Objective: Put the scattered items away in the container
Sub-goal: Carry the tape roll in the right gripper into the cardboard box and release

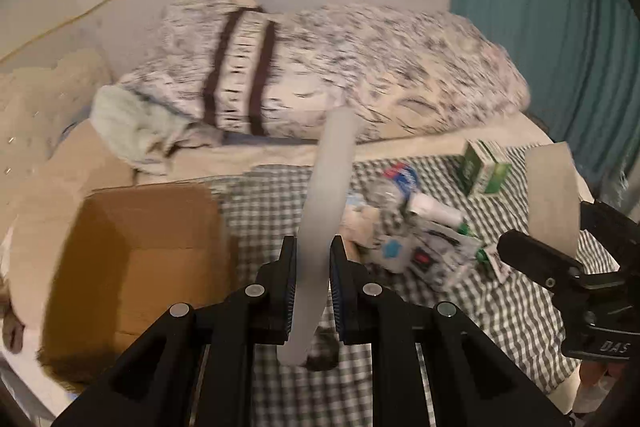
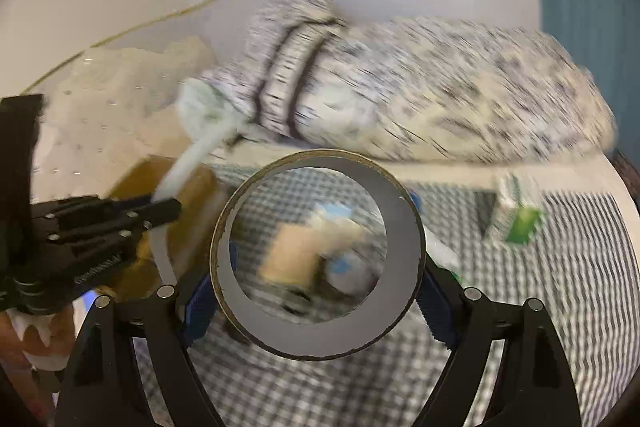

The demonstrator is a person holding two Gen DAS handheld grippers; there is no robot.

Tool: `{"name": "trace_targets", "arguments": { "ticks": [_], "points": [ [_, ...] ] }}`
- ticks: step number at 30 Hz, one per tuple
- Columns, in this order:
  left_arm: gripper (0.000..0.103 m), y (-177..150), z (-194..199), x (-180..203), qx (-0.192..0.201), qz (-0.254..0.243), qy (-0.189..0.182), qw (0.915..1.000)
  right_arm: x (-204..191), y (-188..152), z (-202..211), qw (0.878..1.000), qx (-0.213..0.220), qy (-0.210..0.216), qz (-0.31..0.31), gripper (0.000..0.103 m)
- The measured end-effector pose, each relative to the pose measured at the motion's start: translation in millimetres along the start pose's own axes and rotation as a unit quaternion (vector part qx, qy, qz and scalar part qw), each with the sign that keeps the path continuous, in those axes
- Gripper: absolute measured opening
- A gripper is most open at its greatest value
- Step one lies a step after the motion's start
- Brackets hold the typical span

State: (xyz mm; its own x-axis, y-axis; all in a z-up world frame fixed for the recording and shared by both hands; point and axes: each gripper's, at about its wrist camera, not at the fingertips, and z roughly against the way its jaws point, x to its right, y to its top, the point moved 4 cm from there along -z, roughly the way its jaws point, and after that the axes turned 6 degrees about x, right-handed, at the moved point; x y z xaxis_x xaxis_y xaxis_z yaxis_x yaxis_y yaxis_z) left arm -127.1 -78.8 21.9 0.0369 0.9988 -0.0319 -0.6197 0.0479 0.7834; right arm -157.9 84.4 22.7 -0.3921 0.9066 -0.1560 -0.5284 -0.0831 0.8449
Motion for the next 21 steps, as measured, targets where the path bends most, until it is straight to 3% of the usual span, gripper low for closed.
{"name": "trace_targets", "arguments": {
  "ticks": [5,9,15,21],
  "points": [
    [0.016,-5.5,15.8,-59.7,0.004,0.025,0.053,0.9983,-63.3,20.3,-15.8,0.997,0.0,0.074,0.018,0.085],
    [0.016,-16.0,17.3,-103.2,-0.005,0.054,0.075,0.9958,-113.5,27.6,-40.2,0.993,-0.016,0.116,0.034,0.085],
    [0.015,-40.6,-2.8,-149.3,-0.029,0.074,0.086,0.9931,-166.9,34.4,-93.1,0.99,-0.046,0.128,0.044,0.085],
    [0.017,-67.4,-32.8,-170.6,-0.061,0.096,0.069,0.991,-182.9,31.6,-145.9,0.987,-0.078,0.133,0.035,0.086]
  ]
}}
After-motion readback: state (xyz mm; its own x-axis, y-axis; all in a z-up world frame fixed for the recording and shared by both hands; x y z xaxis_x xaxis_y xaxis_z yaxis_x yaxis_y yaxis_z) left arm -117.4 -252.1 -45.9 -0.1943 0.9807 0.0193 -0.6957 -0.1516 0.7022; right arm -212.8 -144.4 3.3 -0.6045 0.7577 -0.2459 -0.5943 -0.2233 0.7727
